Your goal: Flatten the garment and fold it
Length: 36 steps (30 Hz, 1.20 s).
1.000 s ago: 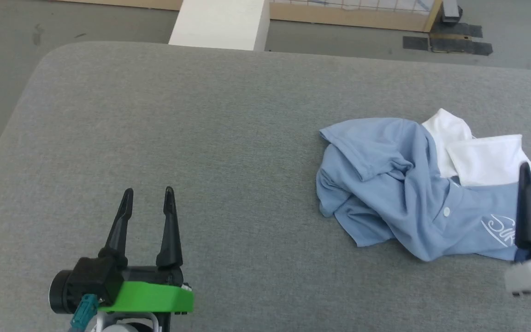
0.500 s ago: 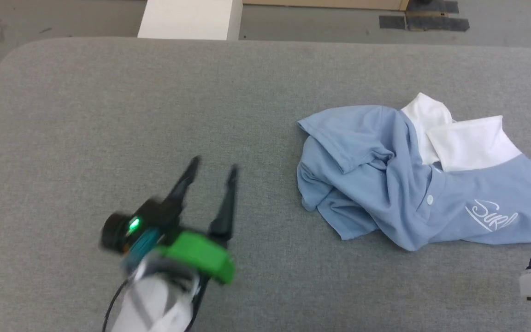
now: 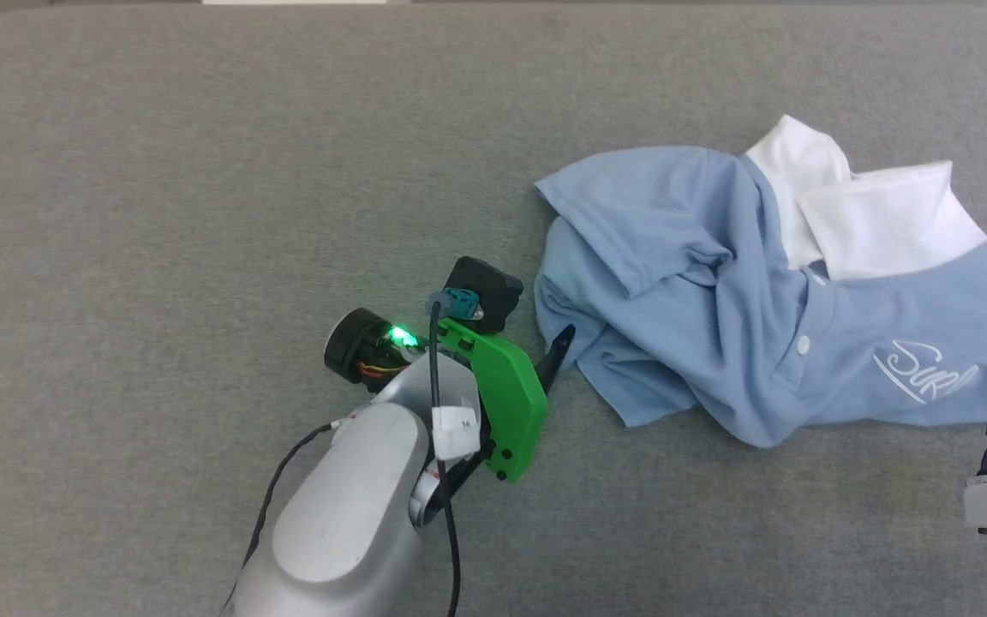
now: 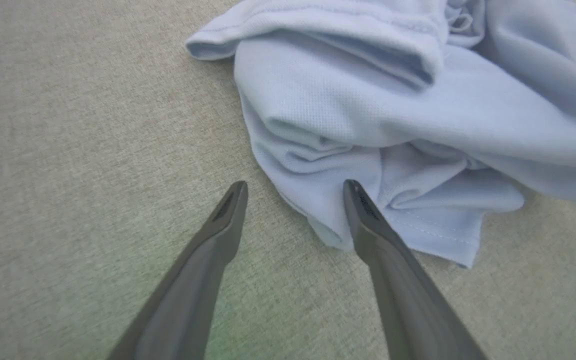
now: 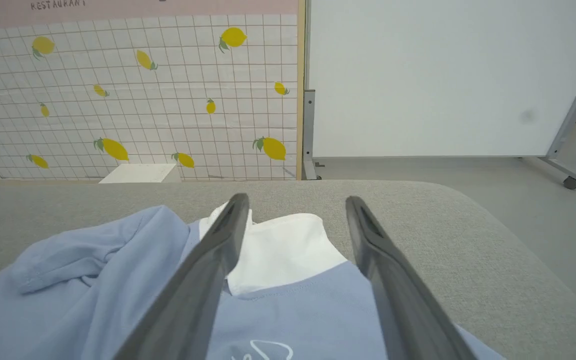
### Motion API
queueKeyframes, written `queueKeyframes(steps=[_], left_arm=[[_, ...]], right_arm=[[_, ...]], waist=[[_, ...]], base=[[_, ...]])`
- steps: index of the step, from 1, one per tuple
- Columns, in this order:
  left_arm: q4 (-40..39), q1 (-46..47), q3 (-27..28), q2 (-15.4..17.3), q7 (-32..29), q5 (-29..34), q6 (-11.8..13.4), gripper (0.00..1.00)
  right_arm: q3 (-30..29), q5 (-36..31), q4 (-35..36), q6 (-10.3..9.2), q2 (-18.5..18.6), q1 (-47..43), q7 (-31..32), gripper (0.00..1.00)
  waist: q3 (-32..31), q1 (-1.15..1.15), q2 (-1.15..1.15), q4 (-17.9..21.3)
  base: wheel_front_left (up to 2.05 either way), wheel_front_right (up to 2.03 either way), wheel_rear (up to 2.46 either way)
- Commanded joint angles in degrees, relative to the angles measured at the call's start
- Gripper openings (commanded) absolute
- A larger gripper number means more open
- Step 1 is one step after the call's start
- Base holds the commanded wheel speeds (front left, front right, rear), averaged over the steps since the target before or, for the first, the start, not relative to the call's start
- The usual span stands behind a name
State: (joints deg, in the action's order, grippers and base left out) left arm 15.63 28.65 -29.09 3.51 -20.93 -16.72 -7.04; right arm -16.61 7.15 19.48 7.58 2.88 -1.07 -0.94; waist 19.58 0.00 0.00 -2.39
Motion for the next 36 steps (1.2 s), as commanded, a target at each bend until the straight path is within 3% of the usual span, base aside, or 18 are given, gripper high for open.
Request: queueKeyframes(steps=[1,5,7,13,18,24,30,34,35,36], left_arm=[[1.14,1.14,-0.23,-0.23,0.17,-0.86,-0.28,1.00],[5.25,1.63,-1.73,-0.40,-0.15,-1.59,-0.11,1.00],[7.38,1.82,-2.61,-0.44,-0.15,-1.18,0.26,0.00],[8.50,0.99,-1.48,-0.11,1.31,-3.74,0.59,0.00],[-0.01,-4.93,3.04,3.67,1.19,-7.65,2.16,0.00],[-14.64,-22.26,6.85,11.82,-5.05,-10.88,6.83,0.00],[-22.45,-40.87,7.02,16.28,-11.72,-16.12,9.30,0.00],[-24.93,-45.66,7.61,16.28,-11.10,-17.34,10.75,0.00],[-25.54,-45.44,8.16,15.85,-9.71,-17.02,11.18,0.21],[-26.13,-44.91,8.76,15.36,-8.10,-16.59,11.56,1.00]], right_arm=[[0.01,0.39,-0.08,-0.09,0.00,0.89,-0.08,1.00],[0.06,0.76,-0.91,-0.09,0.00,0.96,-0.38,1.00],[0.12,1.07,-1.39,-0.09,0.00,1.11,-0.44,1.00],[-0.10,1.38,-2.31,-0.09,0.00,1.36,-0.74,1.00],[-0.35,1.68,-2.96,-0.09,0.00,1.05,-0.60,1.00],[-0.03,2.33,-3.69,-0.09,0.00,-0.24,-0.03,1.00],[-0.20,2.35,-3.71,-0.09,0.00,-0.99,0.60,1.00],[-0.76,2.16,-3.81,-0.09,0.00,-1.46,1.12,1.00],[-0.78,2.13,-3.83,-0.09,0.00,-1.50,1.22,1.00],[-0.74,2.10,-3.84,-0.09,-0.01,-1.51,1.33,1.00]], waist=[[1.39,0.00,0.00,1.39],[1.63,0.00,0.00,1.93],[1.50,0.00,0.00,2.04],[-0.48,0.00,0.00,1.09],[-2.94,0.00,0.00,-0.34],[-4.70,0.00,0.00,-2.29],[-4.69,0.00,0.00,-3.67],[-4.99,0.00,0.00,-4.93],[-5.13,0.00,0.00,-5.20],[-5.26,0.00,0.00,-5.44]], base=[[0.00,0.00,0.00],[0.00,0.00,0.00],[0.00,0.00,0.00],[0.00,0.00,0.00],[0.00,0.00,0.00],[0.00,0.00,0.00],[0.00,0.00,0.00],[0.00,0.00,0.00],[0.00,0.00,0.00],[0.00,0.00,0.00]])
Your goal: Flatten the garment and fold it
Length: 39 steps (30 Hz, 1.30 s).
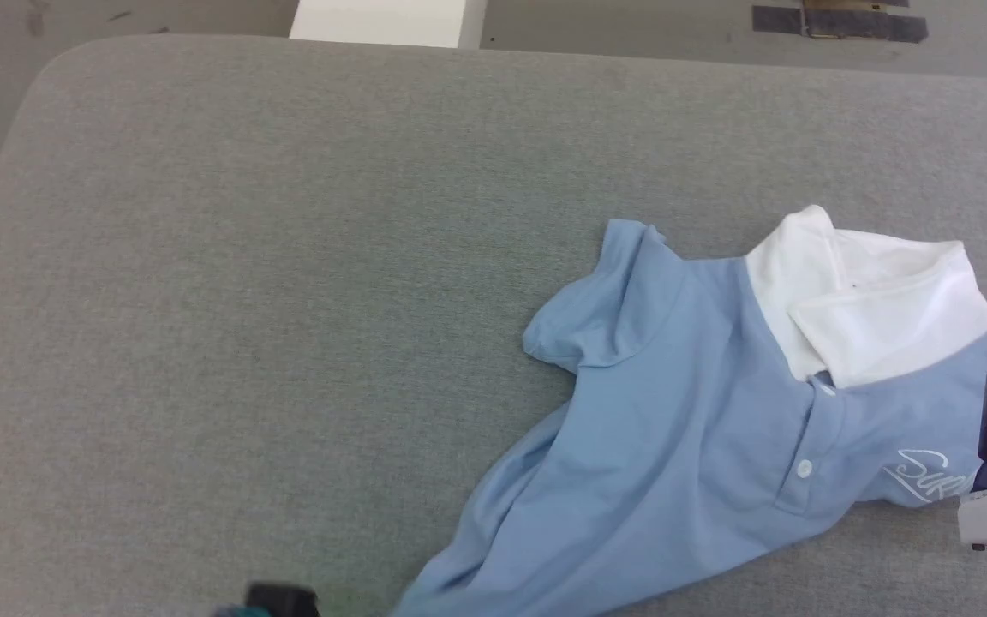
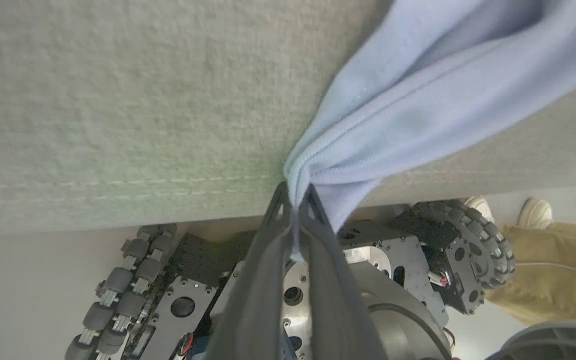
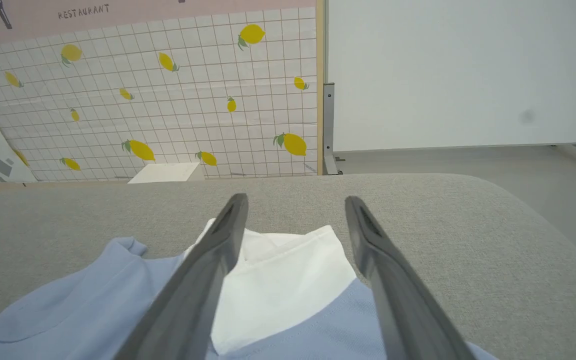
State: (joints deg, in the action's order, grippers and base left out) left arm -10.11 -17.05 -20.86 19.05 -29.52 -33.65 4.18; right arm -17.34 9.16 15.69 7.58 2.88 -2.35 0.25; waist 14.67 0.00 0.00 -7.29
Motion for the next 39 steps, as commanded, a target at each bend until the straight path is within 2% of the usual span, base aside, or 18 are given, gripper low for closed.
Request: queueKeyframes(steps=[1,6,11,18,28,30,31,34,37,39], left_arm=[[-1.05,1.75,1.32,-0.93,2.41,0.65,0.75,1.00],[-6.04,8.63,3.92,-3.60,8.29,0.29,0.08,1.00],[-8.08,16.01,2.88,-3.52,9.13,3.50,-0.98,1.00],[0.17,23.06,-4.75,-1.95,4.41,8.92,-5.21,1.00],[11.06,28.19,-10.95,-5.86,2.81,8.06,-8.92,1.00],[13.27,28.88,-12.43,-5.94,2.66,8.41,-9.53,0.26],[14.54,29.27,-13.12,-5.92,2.92,8.79,-9.77,0.00],[16.83,29.60,-12.41,-6.76,4.58,7.95,-9.31,0.00],[16.55,29.57,-7.96,-7.27,7.61,5.58,-6.87,0.00],[14.96,28.82,-4.24,-6.23,9.27,4.34,-4.76,0.00]], right_arm=[[0.09,0.11,-0.08,-0.09,-0.01,-0.20,0.28,1.00],[0.94,0.04,0.19,-0.09,-0.01,0.23,0.88,1.00],[1.32,0.07,0.77,-0.09,-0.01,0.74,1.10,1.00],[1.38,0.51,0.66,-0.09,-0.01,1.31,0.73,1.00],[0.78,0.74,0.29,-0.09,-0.01,2.27,0.16,1.00],[0.69,0.73,-0.07,-0.09,-0.01,2.44,0.09,1.00],[0.75,0.78,-0.31,-0.09,-0.01,2.54,0.05,1.00],[0.94,0.83,-0.90,-0.09,-0.01,2.60,-0.10,1.00],[0.96,0.64,-1.25,-0.09,-0.01,2.37,-0.10,1.00],[0.99,0.48,-1.36,-0.09,-0.01,2.14,0.01,1.00]], waist=[[-0.59,0.00,0.00,-0.80],[-1.21,0.00,0.00,-0.98],[-0.52,0.00,0.00,0.13],[1.64,0.00,0.00,2.62],[3.58,0.00,0.00,3.96],[3.46,0.00,0.00,3.76],[3.25,0.00,0.00,3.56],[2.28,0.00,0.00,2.79],[0.99,0.00,0.00,1.71],[0.22,0.00,0.00,1.11]], base=[[0.00,0.00,0.00],[0.00,0.00,0.00],[0.00,0.00,0.00],[0.00,0.00,0.00],[0.00,0.00,0.00],[0.00,0.00,0.00],[0.00,0.00,0.00],[0.00,0.00,0.00],[0.00,0.00,0.00],[0.00,0.00,0.00]])
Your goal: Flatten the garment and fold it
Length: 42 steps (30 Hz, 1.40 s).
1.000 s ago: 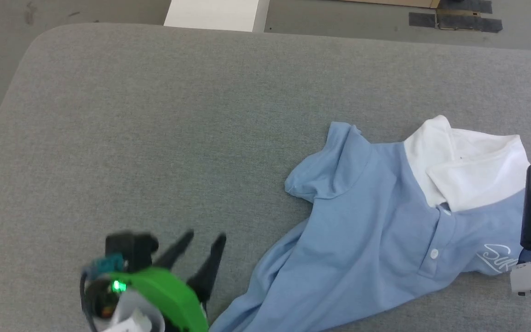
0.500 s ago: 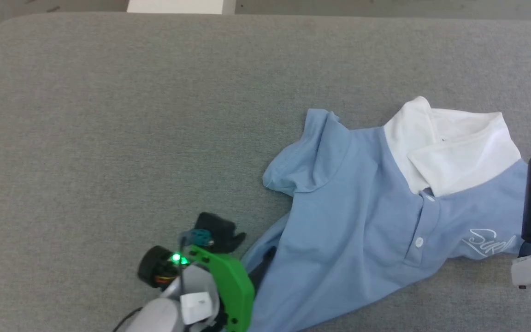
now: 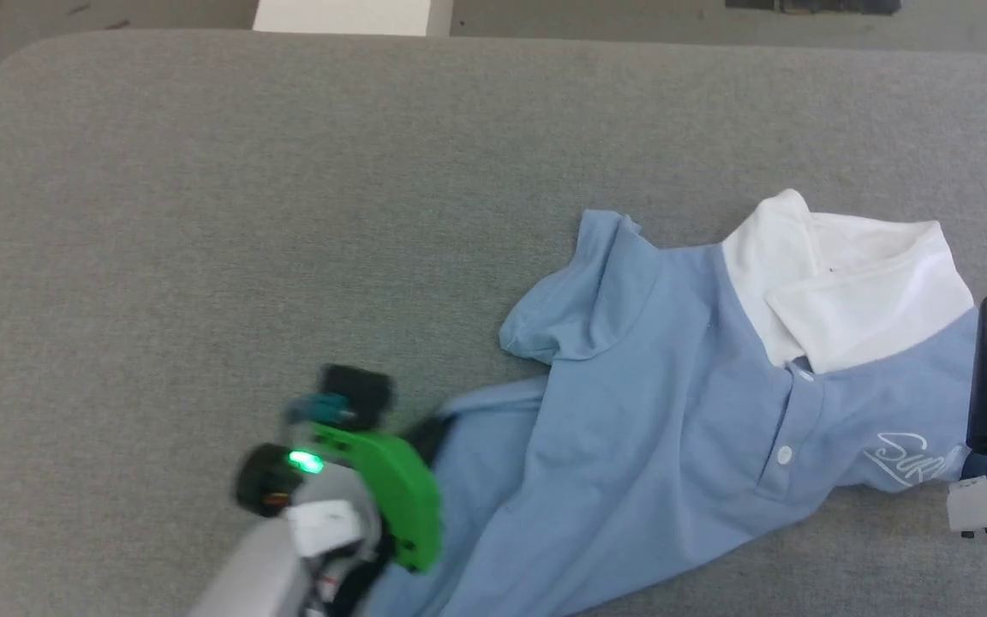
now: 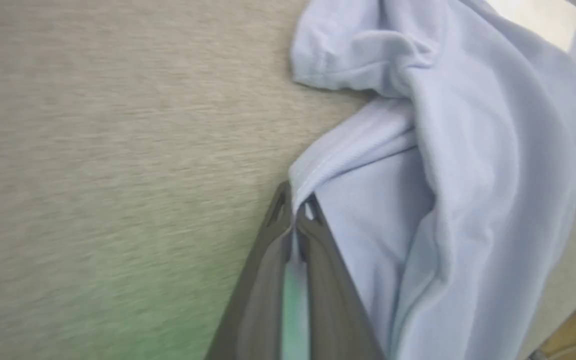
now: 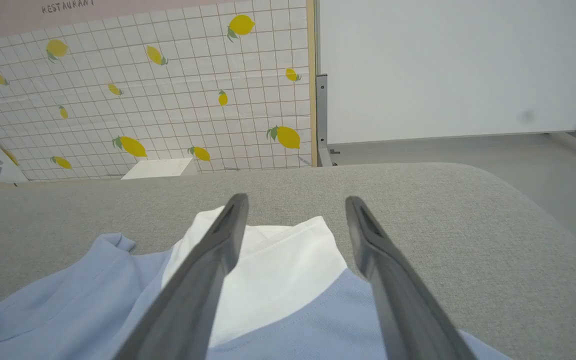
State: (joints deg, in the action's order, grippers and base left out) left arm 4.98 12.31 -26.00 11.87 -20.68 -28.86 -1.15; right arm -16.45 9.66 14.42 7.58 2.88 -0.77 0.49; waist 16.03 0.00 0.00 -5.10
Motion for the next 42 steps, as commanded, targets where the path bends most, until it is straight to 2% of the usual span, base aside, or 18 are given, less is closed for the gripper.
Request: queueKeyframes(steps=[1,6,8,11,14,15,16,17,21,24,26,28,33,42], left_arm=[[-1.02,-1.20,2.56,1.80,0.96,-0.85,1.51,0.00],[-7.56,-9.42,10.60,6.93,1.32,-3.12,6.92,0.00],[-9.94,-14.30,12.66,7.71,0.11,-4.82,8.97,0.00],[-12.40,-21.80,12.61,8.63,-3.17,-6.05,11.01,0.00],[-13.79,-26.58,12.41,7.63,-4.17,-7.53,12.52,0.00],[-14.09,-27.03,12.59,6.98,-3.33,-7.55,12.99,0.31],[-14.38,-27.15,13.01,6.05,-1.82,-7.44,13.63,0.86],[-14.63,-26.91,13.48,5.16,-0.39,-7.42,14.10,1.00],[-17.23,-22.94,16.13,1.86,6.52,-8.15,13.98,1.00],[-19.39,-17.83,16.43,2.42,9.95,-5.16,13.46,1.00],[-20.24,-14.29,15.14,2.79,10.11,-3.32,12.91,1.00],[-19.62,-10.41,13.51,2.95,9.38,-2.21,11.96,1.00],[-13.92,-3.15,8.58,3.12,3.10,-0.58,10.38,1.00],[-1.06,3.92,5.71,1.13,-2.84,-2.38,8.96,1.00]], right_arm=[[0.12,-0.09,-0.13,-0.09,-0.01,0.44,-0.21,1.00],[0.15,0.07,-0.49,-0.09,-0.01,-0.56,-0.12,1.00],[0.26,0.18,-0.68,-0.09,-0.01,-0.95,-0.15,1.00],[0.42,0.28,-0.92,-0.09,-0.01,-1.33,-0.23,1.00],[0.39,0.33,-1.17,-0.09,-0.01,-1.59,-0.30,1.00],[0.35,0.35,-1.24,-0.09,-0.01,-1.65,-0.30,1.00],[0.34,0.32,-1.31,-0.09,-0.01,-1.69,-0.29,1.00],[0.35,0.32,-1.36,-0.09,-0.01,-1.69,-0.26,1.00],[0.61,0.22,-1.23,-0.09,-0.01,-1.41,-0.03,1.00],[0.81,0.16,-0.82,-0.09,-0.01,-0.86,0.14,1.00],[0.84,0.15,-0.56,-0.09,-0.01,-0.50,0.21,1.00],[0.69,0.13,-0.36,-0.09,-0.01,-0.19,0.23,1.00],[0.59,0.23,-0.19,-0.09,-0.01,0.84,0.15,1.00],[-0.40,0.66,-0.57,-0.09,-0.01,1.59,-0.53,1.00]], waist=[[-1.47,0.00,0.00,-1.33],[-2.92,0.00,0.00,-2.57],[-3.27,0.00,0.00,-2.86],[-3.61,0.00,0.00,-3.06],[-3.84,0.00,0.00,-3.28],[-3.91,0.00,0.00,-3.38],[-4.02,0.00,0.00,-3.47],[-4.10,0.00,0.00,-3.53],[-4.05,0.00,0.00,-3.55],[-3.44,0.00,0.00,-3.13],[-2.85,0.00,0.00,-2.72],[-2.21,0.00,0.00,-2.23],[-0.20,0.00,0.00,-0.09],[2.88,0.00,0.00,2.11]], base=[[0.00,0.00,0.00],[0.00,0.00,0.00],[0.00,0.00,0.00],[0.00,0.00,0.00],[0.00,0.00,0.00],[0.00,0.00,0.00],[0.00,0.00,0.00],[0.00,0.00,0.00],[0.00,0.00,0.00],[0.00,0.00,0.00],[0.00,0.00,0.00],[0.00,0.00,0.00],[0.00,0.00,0.00],[0.00,0.00,0.00]])
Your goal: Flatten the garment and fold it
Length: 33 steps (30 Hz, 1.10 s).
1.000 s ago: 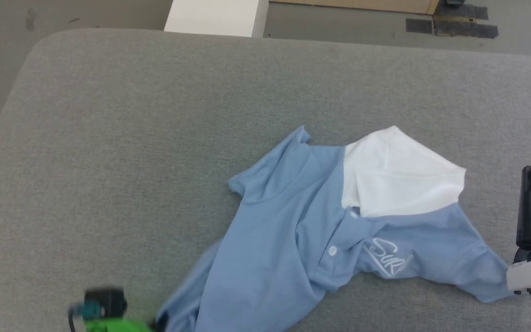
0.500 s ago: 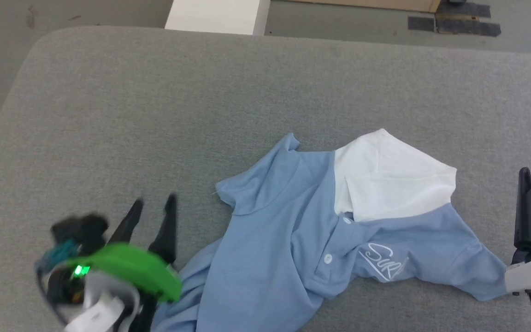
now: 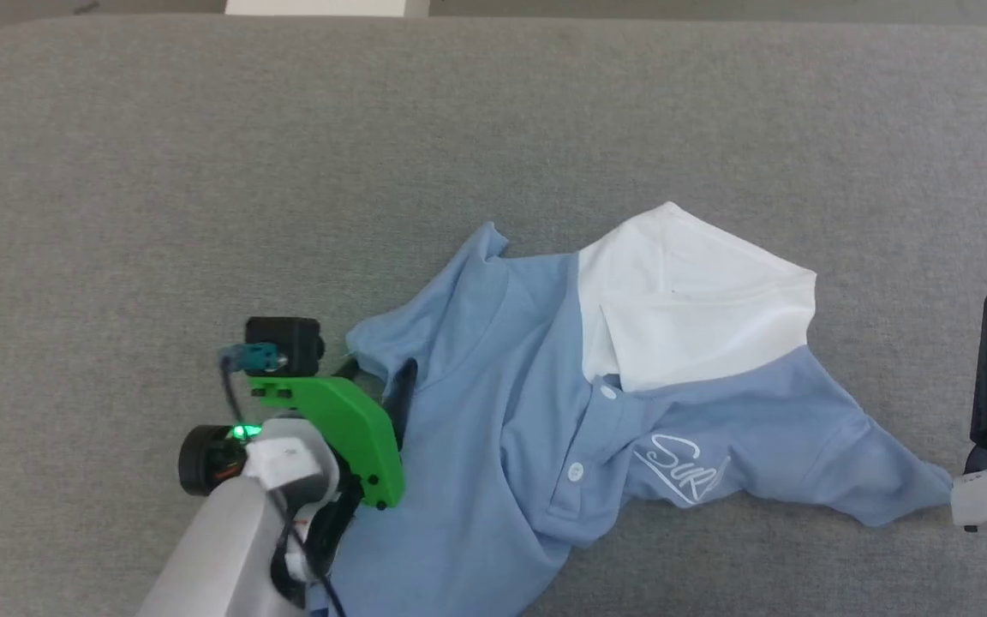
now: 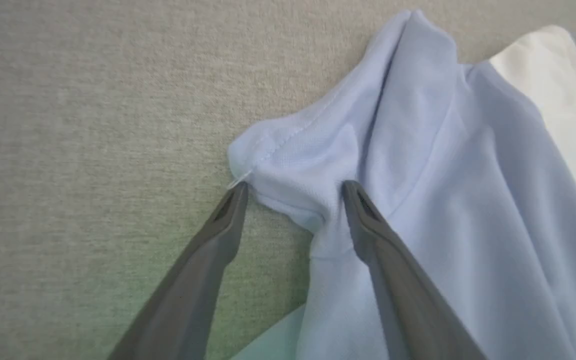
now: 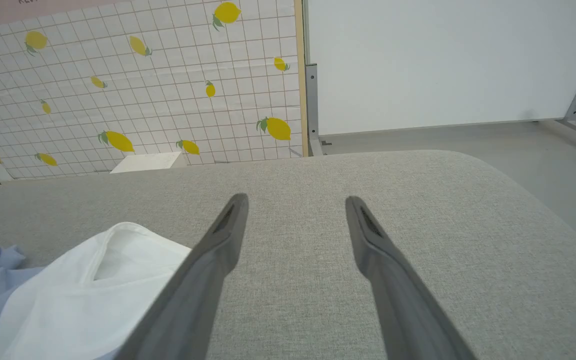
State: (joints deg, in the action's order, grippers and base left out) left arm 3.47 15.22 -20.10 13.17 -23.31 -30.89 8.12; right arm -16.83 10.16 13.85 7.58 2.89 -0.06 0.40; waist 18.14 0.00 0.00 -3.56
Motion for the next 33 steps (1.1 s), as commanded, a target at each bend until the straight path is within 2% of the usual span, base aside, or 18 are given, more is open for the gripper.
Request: queueKeyframes(steps=[1,2,3,7,13,17,20,24,25,26,27,28,33], left_arm=[[1.85,1.47,-0.43,-0.36,-0.60,-0.43,-0.39,0.94],[3.61,2.06,-0.84,-0.50,-0.93,-0.38,-0.64,0.28],[4.87,2.63,-1.36,-0.46,-1.03,-0.12,-1.12,0.00],[7.74,5.08,-1.22,-1.26,3.33,0.50,-2.35,0.00],[3.86,6.59,1.94,-1.11,16.06,3.35,-1.23,0.00],[0.17,3.91,5.39,-0.73,22.97,4.62,1.99,0.00],[0.36,-0.35,9.19,-2.24,27.54,4.13,6.49,0.00],[4.69,-5.91,11.12,-4.55,25.99,2.51,11.32,0.00],[5.53,-6.91,11.11,-5.13,25.05,1.80,11.74,0.25],[5.83,-7.38,11.40,-5.75,25.00,0.87,11.73,0.40],[5.94,-7.75,11.70,-6.32,25.36,-0.04,11.54,0.73],[5.86,-7.94,11.81,-6.62,25.83,-0.57,11.18,1.00],[1.15,-8.09,12.70,-6.93,31.23,-2.30,7.54,1.00]], right_arm=[[-0.07,0.16,0.00,-0.09,-0.02,0.97,-0.48,1.00],[-0.12,0.13,-0.01,-0.09,-0.02,1.12,-0.49,1.00],[-0.11,0.07,-0.02,-0.09,-0.02,1.28,-0.44,1.00],[0.08,-0.22,-0.02,-0.09,-0.02,1.86,-0.25,1.00],[-0.07,-0.46,-0.20,-0.09,-0.02,1.51,-0.08,1.00],[0.20,-0.30,-0.30,-0.09,-0.02,1.19,-0.06,1.00],[0.61,-0.24,-0.31,-0.09,-0.02,1.17,0.01,1.00],[0.84,-0.36,-0.23,-0.09,-0.02,1.32,0.12,1.00],[0.77,-0.45,-0.22,-0.09,-0.02,1.32,0.20,1.00],[0.66,-0.51,-0.24,-0.09,-0.02,1.28,0.29,1.00],[0.55,-0.59,-0.28,-0.09,-0.02,1.24,0.43,1.00],[0.50,-0.64,-0.32,-0.09,-0.02,1.20,0.52,1.00],[0.34,-0.69,-0.77,-0.09,-0.02,0.95,0.80,1.00]], waist=[[0.91,0.00,0.00,0.55],[1.06,0.00,0.00,0.50],[1.14,0.00,0.00,0.44],[0.85,0.00,0.00,-0.16],[-0.53,0.00,0.00,-1.86],[-0.81,0.00,0.00,-2.72],[-0.55,0.00,0.00,-3.06],[-0.24,0.00,0.00,-3.02],[-0.20,0.00,0.00,-3.02],[-0.18,0.00,0.00,-3.05],[-0.21,0.00,0.00,-3.07],[-0.29,0.00,0.00,-3.08],[-1.76,0.00,0.00,-3.02]], base=[[0.00,0.00,0.00],[0.00,0.00,0.00],[0.00,0.00,0.00],[0.00,0.00,0.00],[0.00,0.00,0.00],[0.00,0.00,0.00],[0.00,0.00,0.00],[0.00,0.00,0.00],[0.00,0.00,0.00],[0.00,0.00,0.00],[0.00,0.00,0.00],[0.00,0.00,0.00],[0.00,0.00,0.00]])
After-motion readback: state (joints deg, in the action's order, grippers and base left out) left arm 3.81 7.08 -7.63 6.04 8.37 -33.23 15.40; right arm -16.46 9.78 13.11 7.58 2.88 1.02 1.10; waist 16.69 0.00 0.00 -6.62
